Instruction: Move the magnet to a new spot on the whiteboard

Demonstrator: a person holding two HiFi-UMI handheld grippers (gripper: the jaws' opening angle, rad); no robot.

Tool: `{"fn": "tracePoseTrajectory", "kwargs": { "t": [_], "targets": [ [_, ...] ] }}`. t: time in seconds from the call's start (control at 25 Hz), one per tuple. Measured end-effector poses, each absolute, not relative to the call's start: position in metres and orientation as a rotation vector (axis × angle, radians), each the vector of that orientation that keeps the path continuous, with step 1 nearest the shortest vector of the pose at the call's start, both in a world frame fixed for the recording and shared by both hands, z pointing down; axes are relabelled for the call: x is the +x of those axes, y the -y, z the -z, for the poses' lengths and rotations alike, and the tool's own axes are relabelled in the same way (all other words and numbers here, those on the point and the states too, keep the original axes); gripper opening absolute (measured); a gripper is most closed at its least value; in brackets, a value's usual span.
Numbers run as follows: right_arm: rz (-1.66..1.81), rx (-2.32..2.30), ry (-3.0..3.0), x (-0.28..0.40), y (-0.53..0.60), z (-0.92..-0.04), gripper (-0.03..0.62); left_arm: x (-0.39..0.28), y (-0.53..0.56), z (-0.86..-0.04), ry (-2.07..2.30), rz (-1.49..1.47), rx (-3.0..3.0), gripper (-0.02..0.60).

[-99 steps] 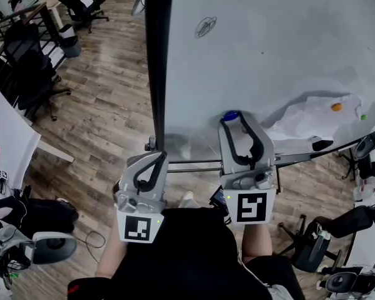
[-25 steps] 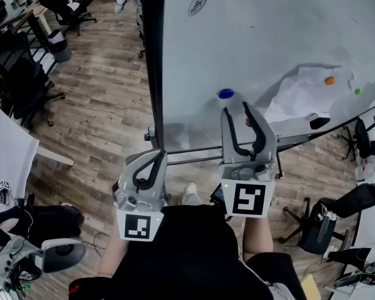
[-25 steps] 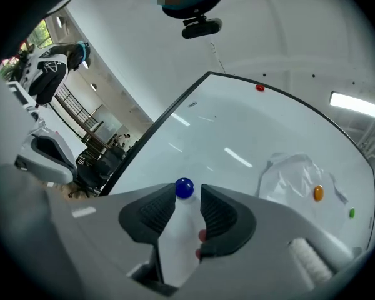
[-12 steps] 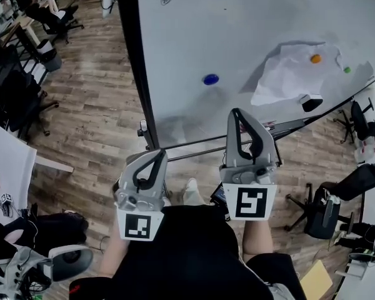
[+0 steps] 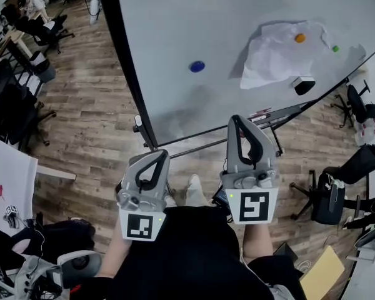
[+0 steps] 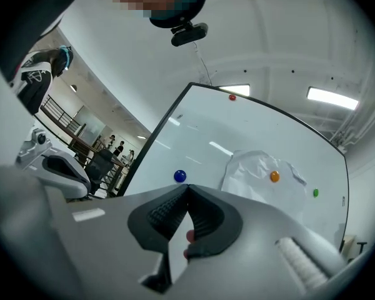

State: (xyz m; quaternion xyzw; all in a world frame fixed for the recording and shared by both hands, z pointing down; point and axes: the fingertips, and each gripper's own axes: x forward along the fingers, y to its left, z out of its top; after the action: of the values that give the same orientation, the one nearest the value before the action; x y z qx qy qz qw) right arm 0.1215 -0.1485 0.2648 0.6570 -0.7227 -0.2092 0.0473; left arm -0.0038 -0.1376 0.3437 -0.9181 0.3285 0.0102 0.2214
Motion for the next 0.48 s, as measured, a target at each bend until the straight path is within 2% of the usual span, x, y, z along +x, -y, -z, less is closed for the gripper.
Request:
{"fn": "tracePoseTrajectory", "kwargs": {
  "t": [0.48],
  "targets": [
    [0.517, 2.059, 2.197, 0.118, 0.106, -0.293, 0.002, 0.005, 0.115, -0.346, -0.798, -0.049, -2.574, 0.002]
  ]
}}
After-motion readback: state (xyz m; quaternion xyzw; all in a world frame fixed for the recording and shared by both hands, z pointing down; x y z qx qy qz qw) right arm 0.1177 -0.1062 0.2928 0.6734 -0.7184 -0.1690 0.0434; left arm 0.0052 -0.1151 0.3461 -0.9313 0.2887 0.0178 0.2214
